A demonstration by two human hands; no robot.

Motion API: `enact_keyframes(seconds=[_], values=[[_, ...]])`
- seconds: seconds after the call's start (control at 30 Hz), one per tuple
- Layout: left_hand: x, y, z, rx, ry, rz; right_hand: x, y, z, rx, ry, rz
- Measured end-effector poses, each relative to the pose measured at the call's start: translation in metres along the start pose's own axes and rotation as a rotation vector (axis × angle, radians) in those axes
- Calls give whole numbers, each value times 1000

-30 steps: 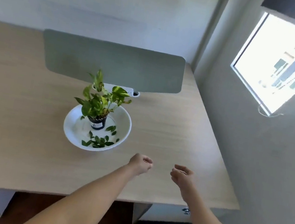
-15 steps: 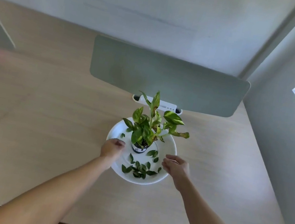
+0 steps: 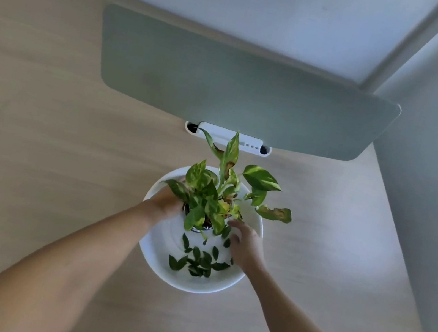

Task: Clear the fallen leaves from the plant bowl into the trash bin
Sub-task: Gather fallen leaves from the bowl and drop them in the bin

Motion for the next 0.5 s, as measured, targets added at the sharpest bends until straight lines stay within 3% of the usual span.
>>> enact_keyframes(seconds=[0.2, 0.3, 0.5], values=[[6, -12, -6, -90, -139, -100, 23, 12, -12, -253, -139, 349], [8, -15, 0, -43, -98, -112, 27, 19, -7, -272, -126, 366], [22, -16, 37, 24, -242, -435, 29, 18, 25, -220, -150, 399]])
Point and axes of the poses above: each hand's wrist, its own z-axis away from the middle knuckle, its own x-axis out of the palm, y = z × x, the point moved 1 cm from there along -z, towards the middle knuckle, and after that the axes turned 12 degrees about x, right-handed, at the moved point
